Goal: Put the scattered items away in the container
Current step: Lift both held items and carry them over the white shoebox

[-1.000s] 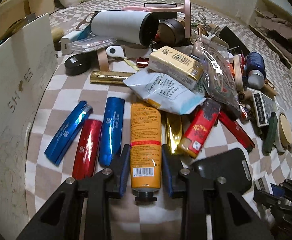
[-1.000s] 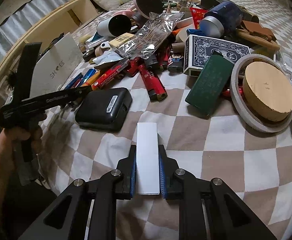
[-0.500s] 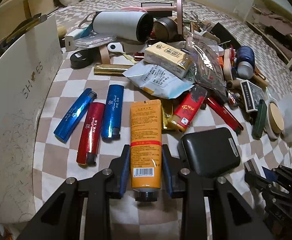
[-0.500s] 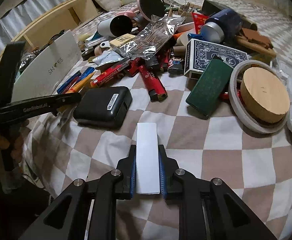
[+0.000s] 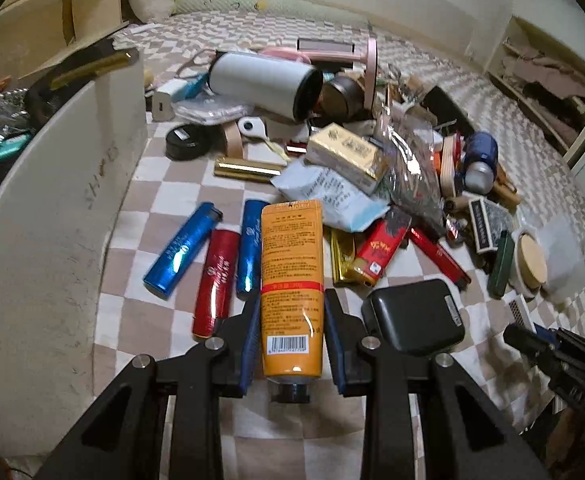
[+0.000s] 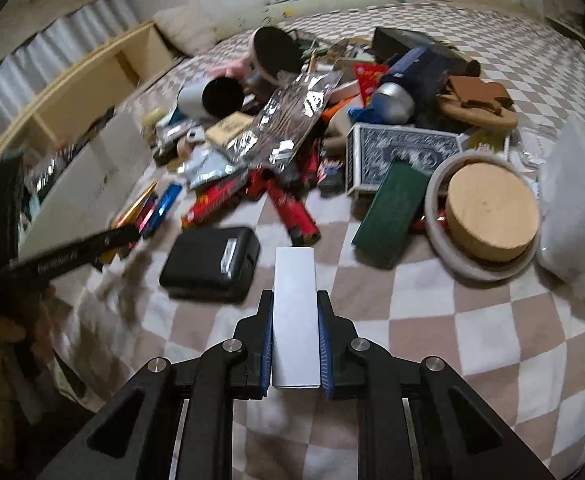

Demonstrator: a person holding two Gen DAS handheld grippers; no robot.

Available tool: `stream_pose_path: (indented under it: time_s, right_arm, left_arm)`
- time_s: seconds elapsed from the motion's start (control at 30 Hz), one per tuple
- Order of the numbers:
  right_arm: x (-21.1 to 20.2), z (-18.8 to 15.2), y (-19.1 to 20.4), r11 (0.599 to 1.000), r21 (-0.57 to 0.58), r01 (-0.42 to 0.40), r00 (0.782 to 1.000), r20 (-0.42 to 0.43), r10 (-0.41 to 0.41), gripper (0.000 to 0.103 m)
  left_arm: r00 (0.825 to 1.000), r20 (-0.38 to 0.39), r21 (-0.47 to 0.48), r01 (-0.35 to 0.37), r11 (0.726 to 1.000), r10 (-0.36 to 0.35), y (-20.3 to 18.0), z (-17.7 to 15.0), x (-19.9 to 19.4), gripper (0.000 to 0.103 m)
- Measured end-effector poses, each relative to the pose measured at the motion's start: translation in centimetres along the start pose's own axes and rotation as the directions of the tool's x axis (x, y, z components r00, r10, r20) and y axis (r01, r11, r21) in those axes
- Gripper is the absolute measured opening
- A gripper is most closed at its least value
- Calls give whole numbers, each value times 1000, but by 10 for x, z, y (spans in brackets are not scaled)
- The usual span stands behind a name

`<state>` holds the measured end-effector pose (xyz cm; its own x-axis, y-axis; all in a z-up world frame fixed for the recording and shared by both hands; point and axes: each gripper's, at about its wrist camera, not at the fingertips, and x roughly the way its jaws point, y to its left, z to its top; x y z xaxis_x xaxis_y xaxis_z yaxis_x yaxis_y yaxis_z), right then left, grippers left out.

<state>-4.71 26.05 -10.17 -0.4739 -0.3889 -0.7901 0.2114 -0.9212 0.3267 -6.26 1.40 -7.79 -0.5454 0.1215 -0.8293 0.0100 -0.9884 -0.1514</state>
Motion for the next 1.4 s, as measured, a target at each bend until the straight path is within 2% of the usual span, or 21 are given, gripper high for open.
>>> stream_pose_path:
  time_s: [0.17, 0.33, 0.7, 1.13, 1.4]
  right_arm:
    - [-10, 16, -1, 999, 40, -11, 1000, 28, 10, 20]
    - [-20, 35, 10, 999, 32, 5, 998, 59, -7, 20]
    - [-48, 83, 56, 998, -60, -29, 989, 144, 37, 20]
    - [-68, 126, 133, 974, -189, -125, 966, 203, 163, 20]
    - [-77, 136, 179, 946, -279, -167, 952, 205, 229, 20]
  left_arm:
    - [998, 54, -14, 18, 1000, -17, 6, 8, -18, 29]
    - [992, 117, -17, 38, 999, -36, 10, 16, -41, 29]
    - [954, 296, -66, 77, 995, -54, 36, 34, -107, 29]
    - [909, 414, -190, 31, 981, 51, 98, 42, -151, 29]
    - [901, 421, -265, 14, 964, 103, 134, 46, -157, 29]
